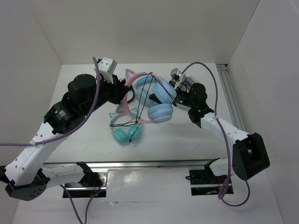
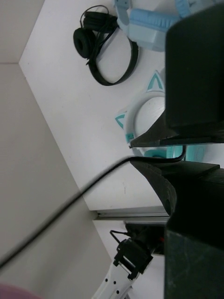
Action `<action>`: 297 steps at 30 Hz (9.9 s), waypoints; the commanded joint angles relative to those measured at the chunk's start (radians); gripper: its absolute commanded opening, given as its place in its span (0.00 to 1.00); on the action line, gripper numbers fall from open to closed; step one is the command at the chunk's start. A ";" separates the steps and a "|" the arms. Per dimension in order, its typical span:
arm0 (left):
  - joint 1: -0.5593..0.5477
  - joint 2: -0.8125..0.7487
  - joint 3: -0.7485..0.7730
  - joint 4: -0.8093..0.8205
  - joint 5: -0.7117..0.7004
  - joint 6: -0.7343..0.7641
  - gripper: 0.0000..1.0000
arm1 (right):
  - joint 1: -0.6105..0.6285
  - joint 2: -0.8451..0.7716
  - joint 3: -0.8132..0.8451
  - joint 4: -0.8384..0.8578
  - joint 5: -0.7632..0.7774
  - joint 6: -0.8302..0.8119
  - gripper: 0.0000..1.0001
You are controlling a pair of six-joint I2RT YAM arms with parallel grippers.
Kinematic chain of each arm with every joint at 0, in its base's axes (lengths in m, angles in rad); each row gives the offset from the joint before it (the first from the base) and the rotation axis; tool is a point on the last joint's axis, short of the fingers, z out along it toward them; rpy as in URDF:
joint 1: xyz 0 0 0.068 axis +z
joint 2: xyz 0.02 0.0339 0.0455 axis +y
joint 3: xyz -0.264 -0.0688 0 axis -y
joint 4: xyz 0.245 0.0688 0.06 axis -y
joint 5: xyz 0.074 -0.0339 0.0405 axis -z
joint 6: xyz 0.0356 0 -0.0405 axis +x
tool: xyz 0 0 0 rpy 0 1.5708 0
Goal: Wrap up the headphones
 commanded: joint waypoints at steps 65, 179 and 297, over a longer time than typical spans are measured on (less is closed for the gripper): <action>0.002 0.080 0.259 0.031 -0.222 -0.036 0.00 | 0.107 0.256 -0.173 0.224 0.189 -0.023 0.21; -0.405 -0.039 -0.103 -0.333 -0.225 0.323 0.00 | 1.047 -0.280 0.226 -0.893 1.904 -0.778 0.09; -0.153 1.392 0.808 0.123 0.571 0.538 0.00 | 0.968 -0.550 0.761 -1.372 1.754 -0.183 1.00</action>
